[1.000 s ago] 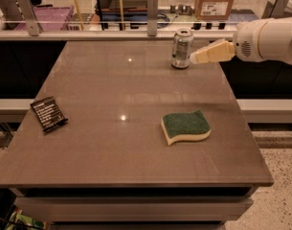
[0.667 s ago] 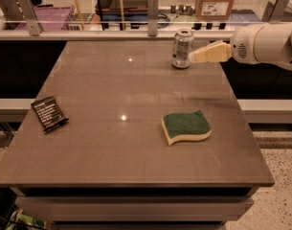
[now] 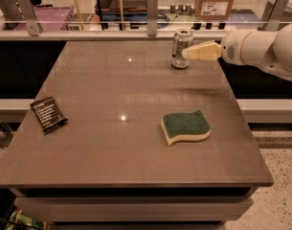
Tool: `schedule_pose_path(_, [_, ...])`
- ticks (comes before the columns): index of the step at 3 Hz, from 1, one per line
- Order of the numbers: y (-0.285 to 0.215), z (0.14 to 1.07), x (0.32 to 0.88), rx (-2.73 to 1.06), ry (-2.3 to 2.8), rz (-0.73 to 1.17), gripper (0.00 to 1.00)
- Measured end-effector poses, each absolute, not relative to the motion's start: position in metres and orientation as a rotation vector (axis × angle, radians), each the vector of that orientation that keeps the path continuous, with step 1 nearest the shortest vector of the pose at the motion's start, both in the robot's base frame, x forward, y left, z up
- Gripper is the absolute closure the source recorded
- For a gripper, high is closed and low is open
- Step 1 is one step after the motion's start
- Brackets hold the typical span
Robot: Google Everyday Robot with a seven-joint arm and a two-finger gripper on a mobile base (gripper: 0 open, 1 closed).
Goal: Move 7up can near rxbar chocolate
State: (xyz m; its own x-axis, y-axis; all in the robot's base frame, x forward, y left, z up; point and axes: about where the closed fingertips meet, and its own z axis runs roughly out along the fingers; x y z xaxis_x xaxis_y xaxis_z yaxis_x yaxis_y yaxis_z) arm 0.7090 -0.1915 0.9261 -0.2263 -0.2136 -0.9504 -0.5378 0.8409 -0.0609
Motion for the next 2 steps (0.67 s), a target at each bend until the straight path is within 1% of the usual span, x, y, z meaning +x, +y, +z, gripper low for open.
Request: schedule_pose_path(2, [-0.164,0.909,0.747,-0.663,1.759,0.389,0.0])
